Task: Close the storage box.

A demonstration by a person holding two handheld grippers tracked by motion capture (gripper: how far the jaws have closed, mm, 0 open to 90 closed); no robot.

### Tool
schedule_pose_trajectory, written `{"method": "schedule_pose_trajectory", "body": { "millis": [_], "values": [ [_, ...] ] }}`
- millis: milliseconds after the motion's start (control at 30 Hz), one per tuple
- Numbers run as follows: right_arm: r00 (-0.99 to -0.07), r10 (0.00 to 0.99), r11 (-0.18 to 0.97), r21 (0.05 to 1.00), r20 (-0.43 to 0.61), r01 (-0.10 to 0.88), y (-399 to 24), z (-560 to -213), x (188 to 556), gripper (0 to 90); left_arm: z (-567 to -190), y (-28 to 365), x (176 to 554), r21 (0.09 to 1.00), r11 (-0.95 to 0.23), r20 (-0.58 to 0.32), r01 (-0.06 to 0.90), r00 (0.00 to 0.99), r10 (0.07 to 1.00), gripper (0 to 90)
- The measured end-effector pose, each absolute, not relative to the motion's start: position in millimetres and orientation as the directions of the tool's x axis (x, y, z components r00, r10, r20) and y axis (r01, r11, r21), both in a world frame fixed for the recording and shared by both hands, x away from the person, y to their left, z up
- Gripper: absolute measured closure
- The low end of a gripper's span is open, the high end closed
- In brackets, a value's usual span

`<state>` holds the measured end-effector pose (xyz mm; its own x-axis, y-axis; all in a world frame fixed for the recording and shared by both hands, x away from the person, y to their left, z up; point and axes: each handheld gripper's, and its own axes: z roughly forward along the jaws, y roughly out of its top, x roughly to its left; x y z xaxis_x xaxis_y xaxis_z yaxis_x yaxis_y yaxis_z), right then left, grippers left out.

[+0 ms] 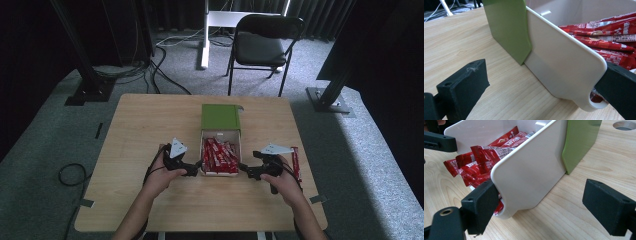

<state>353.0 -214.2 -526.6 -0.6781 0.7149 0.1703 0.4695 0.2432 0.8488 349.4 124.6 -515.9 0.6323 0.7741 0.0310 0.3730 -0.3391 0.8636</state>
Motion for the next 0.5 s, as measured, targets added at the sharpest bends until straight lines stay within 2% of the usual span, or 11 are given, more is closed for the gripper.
{"method": "schedule_pose_trajectory", "body": {
  "millis": [500],
  "values": [
    [-0.672, 0.721, 0.242, 0.847, 0.170, 0.473, -212.5, -525.4, 358.5, 13.0, -515.6, 125.7, 357.0, 0.861, -0.330, 0.017, 0.388, 0.627, 0.779, 0.9]
  ]
}}
